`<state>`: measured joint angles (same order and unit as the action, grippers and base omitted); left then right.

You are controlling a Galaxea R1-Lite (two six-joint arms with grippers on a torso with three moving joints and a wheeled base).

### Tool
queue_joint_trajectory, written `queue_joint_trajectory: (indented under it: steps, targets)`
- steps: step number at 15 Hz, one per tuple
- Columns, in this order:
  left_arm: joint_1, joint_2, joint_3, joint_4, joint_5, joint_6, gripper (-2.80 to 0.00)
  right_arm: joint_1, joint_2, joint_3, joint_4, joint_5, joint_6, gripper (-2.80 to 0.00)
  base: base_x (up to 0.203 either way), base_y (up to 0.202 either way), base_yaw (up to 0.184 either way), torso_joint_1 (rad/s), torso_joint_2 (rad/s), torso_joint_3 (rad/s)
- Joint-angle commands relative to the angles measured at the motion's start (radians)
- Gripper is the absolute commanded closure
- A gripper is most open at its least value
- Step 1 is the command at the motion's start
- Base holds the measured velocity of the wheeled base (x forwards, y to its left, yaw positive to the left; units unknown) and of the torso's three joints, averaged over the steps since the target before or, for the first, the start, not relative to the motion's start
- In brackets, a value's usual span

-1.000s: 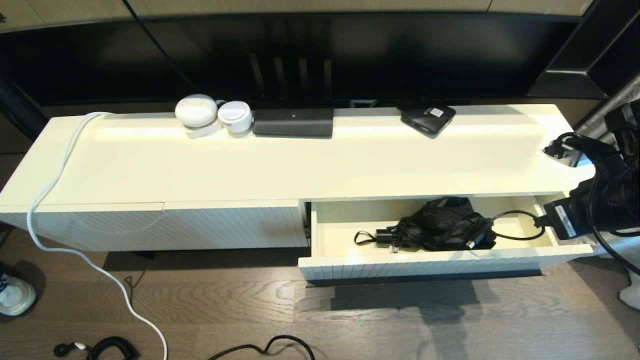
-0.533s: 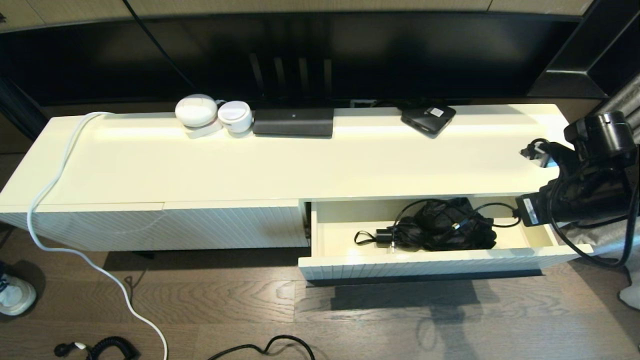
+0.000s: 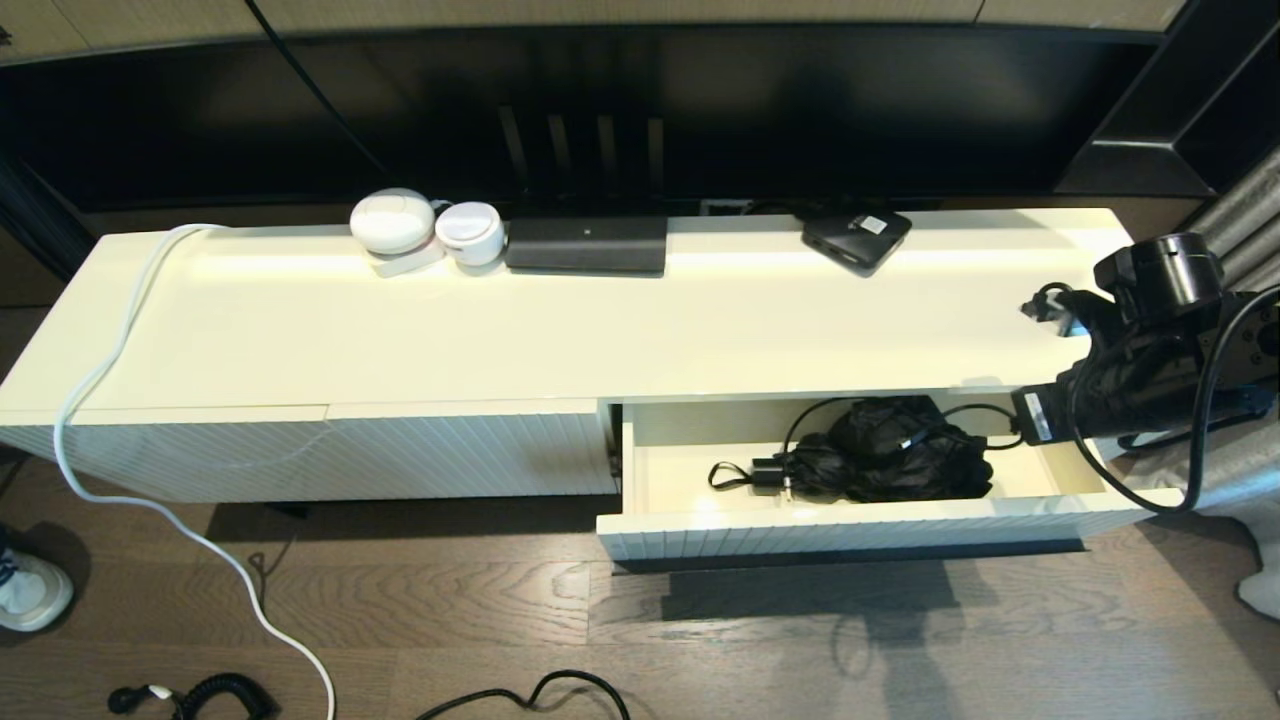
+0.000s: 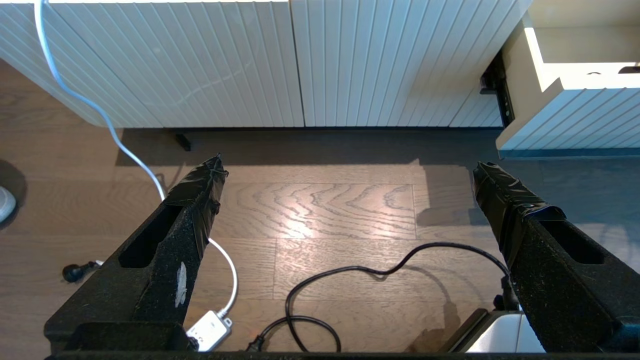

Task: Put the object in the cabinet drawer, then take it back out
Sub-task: Put the data cable in the drawer

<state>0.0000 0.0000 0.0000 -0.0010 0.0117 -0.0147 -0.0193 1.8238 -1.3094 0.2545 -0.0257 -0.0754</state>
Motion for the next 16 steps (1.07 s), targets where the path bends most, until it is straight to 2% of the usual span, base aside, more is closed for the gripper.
queue_joint_trajectory:
  steps: [1,9,15,16]
  targets:
    - [0.000,0.000,0.000,-0.001,0.001,-0.001,-2.80,-0.010,0.006,-0.001,0.002,0.000,-0.003,0.00,0.000,0.000,0.000,0.000,0.00,0.000]
    - [0.000,0.000,0.000,-0.001,0.001,-0.001,-2.80,-0.028,0.009,0.021,0.000,-0.002,-0.004,0.00,0.000,0.000,0.000,0.000,0.00,0.000]
    - [0.002,0.000,0.000,-0.001,0.001,-0.001,-2.80,-0.028,0.046,-0.023,-0.034,-0.002,-0.001,0.00,0.000,0.000,0.000,0.000,0.00,0.000]
    - [0.001,0.000,0.000,-0.001,0.001,-0.001,-2.80,-0.028,0.056,-0.019,-0.060,-0.001,-0.004,-2.80,0.000,0.000,0.000,0.000,0.00,0.000]
